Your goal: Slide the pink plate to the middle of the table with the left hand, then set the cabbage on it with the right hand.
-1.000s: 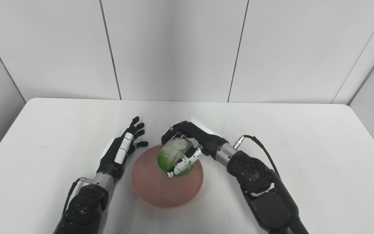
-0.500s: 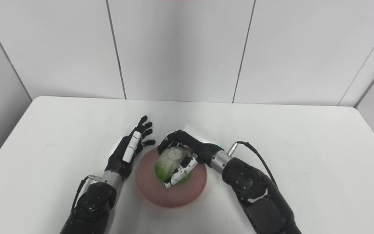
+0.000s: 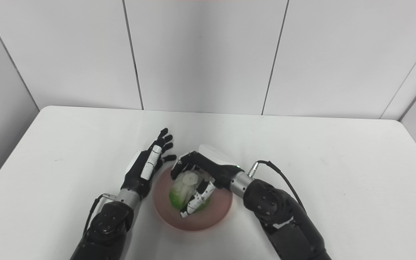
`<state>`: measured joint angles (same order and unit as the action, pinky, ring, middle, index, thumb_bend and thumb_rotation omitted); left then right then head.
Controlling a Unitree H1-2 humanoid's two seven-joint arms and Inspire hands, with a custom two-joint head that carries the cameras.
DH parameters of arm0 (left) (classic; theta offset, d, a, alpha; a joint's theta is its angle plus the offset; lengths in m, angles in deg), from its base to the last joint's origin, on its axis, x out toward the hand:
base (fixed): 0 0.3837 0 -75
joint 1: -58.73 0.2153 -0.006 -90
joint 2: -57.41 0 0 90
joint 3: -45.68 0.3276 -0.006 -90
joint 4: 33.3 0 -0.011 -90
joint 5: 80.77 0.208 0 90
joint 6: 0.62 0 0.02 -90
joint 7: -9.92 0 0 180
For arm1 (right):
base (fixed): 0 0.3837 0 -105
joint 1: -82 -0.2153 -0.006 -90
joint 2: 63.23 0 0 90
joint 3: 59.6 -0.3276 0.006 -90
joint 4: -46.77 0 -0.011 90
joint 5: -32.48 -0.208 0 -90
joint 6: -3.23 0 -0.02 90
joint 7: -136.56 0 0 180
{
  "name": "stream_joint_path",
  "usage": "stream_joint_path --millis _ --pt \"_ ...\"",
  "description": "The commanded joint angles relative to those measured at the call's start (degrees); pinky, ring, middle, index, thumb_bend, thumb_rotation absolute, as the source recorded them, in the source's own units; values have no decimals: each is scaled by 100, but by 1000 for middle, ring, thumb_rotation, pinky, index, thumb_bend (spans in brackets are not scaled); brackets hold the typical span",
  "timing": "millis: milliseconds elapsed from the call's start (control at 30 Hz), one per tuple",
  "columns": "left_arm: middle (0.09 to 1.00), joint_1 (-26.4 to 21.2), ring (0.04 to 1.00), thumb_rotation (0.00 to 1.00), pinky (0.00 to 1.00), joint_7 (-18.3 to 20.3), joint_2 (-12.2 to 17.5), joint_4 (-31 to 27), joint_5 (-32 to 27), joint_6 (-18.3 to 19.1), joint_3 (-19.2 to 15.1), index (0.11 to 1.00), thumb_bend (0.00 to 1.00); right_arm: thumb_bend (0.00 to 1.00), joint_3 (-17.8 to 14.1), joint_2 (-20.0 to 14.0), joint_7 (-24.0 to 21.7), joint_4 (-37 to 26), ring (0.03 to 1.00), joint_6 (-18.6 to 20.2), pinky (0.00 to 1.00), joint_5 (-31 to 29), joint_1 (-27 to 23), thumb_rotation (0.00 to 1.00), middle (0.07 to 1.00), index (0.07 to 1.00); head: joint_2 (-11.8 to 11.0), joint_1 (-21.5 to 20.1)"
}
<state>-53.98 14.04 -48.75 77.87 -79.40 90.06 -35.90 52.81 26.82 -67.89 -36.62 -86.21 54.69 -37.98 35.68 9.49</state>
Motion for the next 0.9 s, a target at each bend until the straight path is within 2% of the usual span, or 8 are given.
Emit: stream_joint_path --millis 0,233,367,400,433,500,600,867 --pt "956 -2 945 1000 869 81 -153 86 124 342 148 958 755 528 21 -59 55 -13 429 -134 388 165 -202 0 462 504 -2 0" --pt "950 5 938 1000 868 41 -174 77 106 386 133 955 768 529 41 -101 57 50 470 -102 426 255 -206 0 473 500 1 9" --pt "959 5 943 1000 876 90 -137 33 110 402 174 963 749 529 80 -147 3 -21 556 50 517 372 -215 0 485 502 7 -9" --pt "963 3 945 1000 880 121 -124 29 88 400 176 966 744 525 103 -165 -19 -102 577 153 533 463 -221 65 555 498 7 -9" --pt "972 2 954 1000 888 142 -114 24 74 402 176 972 743 713 117 -174 -34 -159 609 222 548 527 -224 80 623 609 9 -7" --pt "974 3 952 1000 879 146 -109 12 61 433 172 973 743 829 120 -195 -95 -307 647 348 573 612 -227 110 680 689 13 -7" --pt "980 -1 957 1000 891 173 -98 32 42 403 175 978 739 897 81 -216 -155 -455 687 372 610 633 -227 160 719 730 17 -25" --pt "976 4 968 1000 923 238 -105 58 -38 342 132 979 719 979 33 -319 -391 -782 778 453 692 771 -287 309 796 802 26 -29"
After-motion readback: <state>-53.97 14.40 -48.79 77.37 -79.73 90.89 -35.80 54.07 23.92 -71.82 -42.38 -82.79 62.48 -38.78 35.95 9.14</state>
